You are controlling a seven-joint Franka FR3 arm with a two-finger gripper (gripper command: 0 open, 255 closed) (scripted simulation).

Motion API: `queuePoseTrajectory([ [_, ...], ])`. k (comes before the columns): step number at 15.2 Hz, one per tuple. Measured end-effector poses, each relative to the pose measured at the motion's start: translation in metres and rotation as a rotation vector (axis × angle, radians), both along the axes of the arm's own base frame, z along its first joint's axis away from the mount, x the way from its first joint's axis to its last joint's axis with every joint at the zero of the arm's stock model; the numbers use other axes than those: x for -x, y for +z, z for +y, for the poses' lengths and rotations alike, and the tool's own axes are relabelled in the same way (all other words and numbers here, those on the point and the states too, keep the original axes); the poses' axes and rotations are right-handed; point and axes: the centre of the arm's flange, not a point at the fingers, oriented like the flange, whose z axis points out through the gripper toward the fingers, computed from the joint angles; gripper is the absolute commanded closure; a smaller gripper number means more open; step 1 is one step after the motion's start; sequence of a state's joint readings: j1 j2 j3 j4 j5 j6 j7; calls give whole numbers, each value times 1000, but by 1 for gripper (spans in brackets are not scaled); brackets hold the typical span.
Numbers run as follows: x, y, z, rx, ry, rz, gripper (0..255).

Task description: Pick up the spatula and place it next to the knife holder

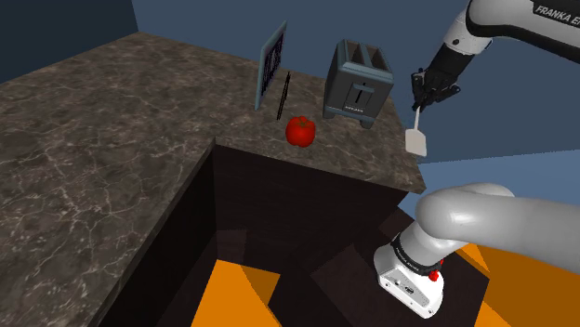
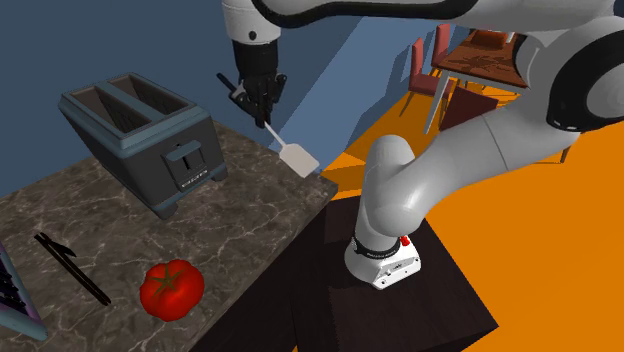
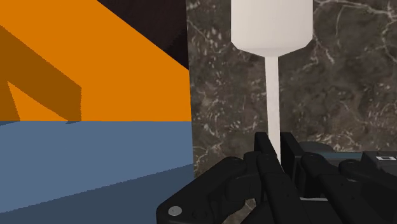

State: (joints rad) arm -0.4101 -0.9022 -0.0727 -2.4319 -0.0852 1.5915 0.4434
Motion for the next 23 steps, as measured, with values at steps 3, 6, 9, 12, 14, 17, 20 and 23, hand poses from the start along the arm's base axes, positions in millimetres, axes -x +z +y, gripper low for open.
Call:
queuePoseTrajectory([
  [3,0,17,0,0,0,0,255],
  [6,-1,32,0,0,0,0,255],
  [9,0,49,1,0,0,0,255],
  [12,0,64,1,0,0,0,255],
  [14,0,74,1,0,0,0,255],
  [17,1,91,-1,0,0,0,255],
  [20,0,106,1,0,0,0,255],
  [23,1,123,1,0,0,0,255],
])
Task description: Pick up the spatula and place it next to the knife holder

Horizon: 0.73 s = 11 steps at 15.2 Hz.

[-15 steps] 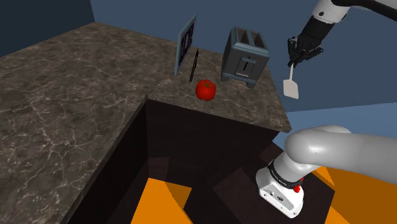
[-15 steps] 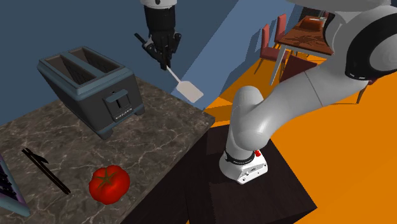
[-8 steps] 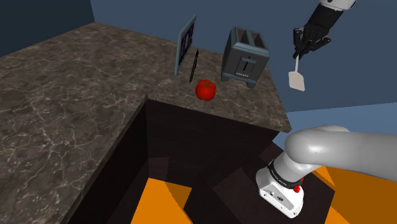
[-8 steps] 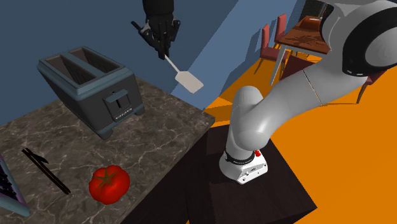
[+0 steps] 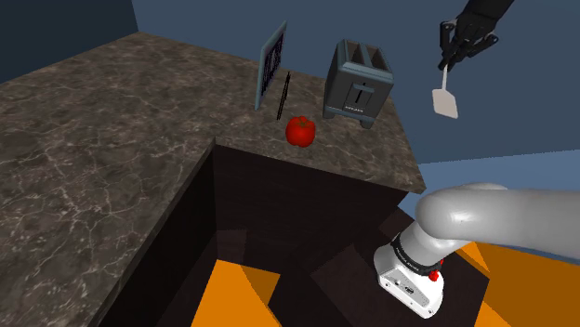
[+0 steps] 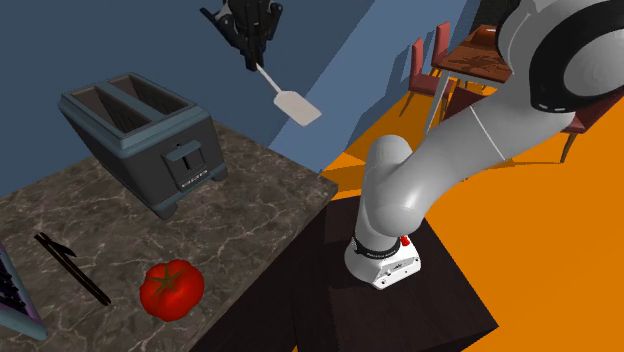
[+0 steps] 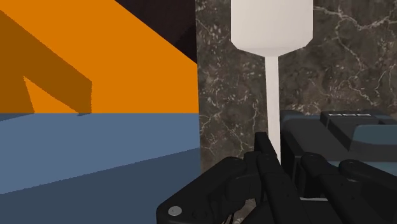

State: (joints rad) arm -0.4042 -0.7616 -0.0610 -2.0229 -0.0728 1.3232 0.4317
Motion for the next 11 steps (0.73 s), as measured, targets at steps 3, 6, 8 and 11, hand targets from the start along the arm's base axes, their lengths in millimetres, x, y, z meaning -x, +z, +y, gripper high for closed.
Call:
queuePoseTrajectory([
  [3,-19,3,19,0,0,0,255],
  [6,-48,4,49,1,1,0,255],
  [8,-67,3,68,0,1,0,255],
  [11,-93,5,97,0,1,1,255],
])
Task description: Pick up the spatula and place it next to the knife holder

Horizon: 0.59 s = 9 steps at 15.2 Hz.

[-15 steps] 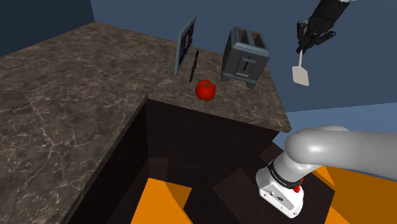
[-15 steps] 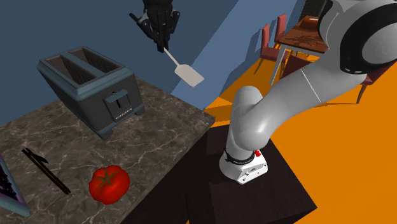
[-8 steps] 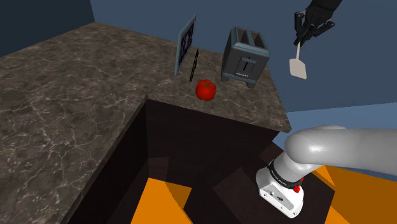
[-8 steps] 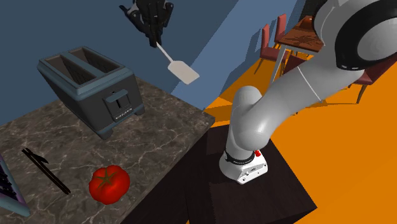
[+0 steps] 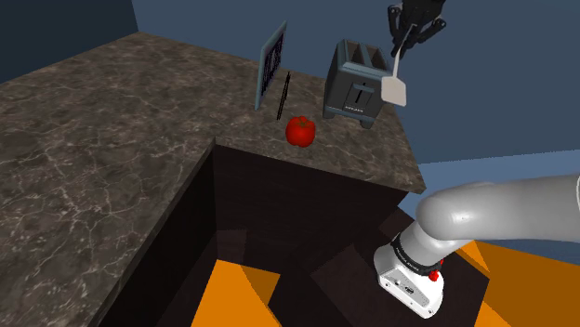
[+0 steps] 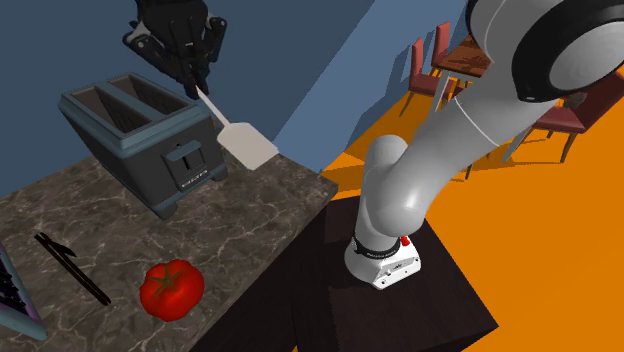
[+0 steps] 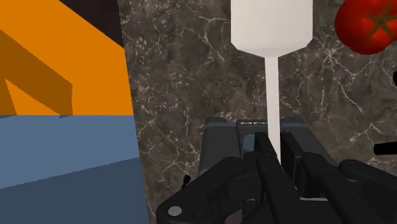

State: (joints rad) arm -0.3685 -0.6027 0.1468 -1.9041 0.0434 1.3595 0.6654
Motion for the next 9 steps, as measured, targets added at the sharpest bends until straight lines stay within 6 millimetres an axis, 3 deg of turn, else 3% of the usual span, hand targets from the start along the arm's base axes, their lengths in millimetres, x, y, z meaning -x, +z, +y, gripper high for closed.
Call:
queuePoseTrajectory([
  [9,-81,1,86,1,1,0,255],
])
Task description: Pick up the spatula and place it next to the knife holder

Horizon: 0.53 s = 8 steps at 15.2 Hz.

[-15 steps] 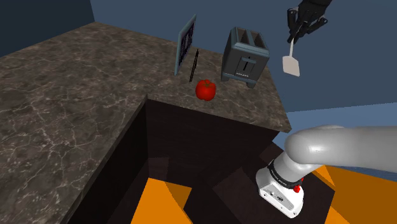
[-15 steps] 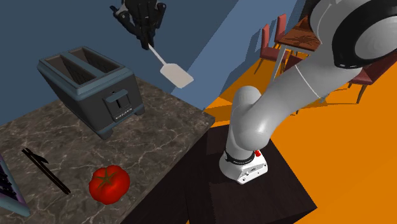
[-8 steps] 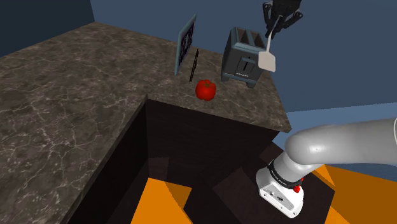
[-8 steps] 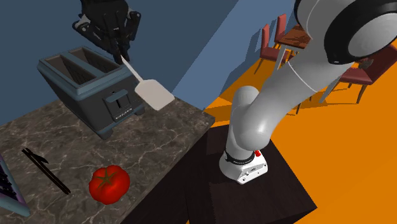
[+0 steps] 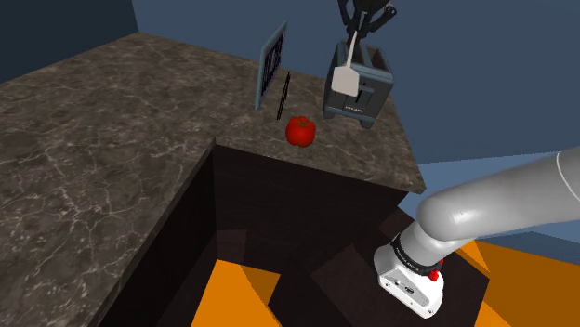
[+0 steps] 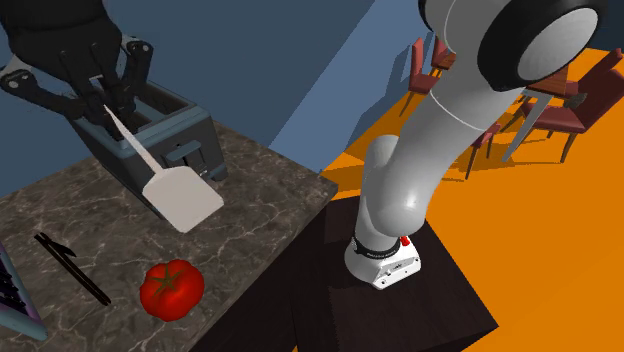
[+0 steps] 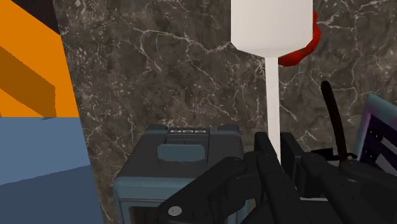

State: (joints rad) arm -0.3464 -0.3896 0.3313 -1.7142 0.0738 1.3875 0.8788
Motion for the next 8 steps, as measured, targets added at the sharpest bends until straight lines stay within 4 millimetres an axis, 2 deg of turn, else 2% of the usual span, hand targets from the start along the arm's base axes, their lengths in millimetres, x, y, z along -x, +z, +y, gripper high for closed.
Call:
queuePoseTrajectory([
  [8,-73,0,71,1,1,0,255],
])
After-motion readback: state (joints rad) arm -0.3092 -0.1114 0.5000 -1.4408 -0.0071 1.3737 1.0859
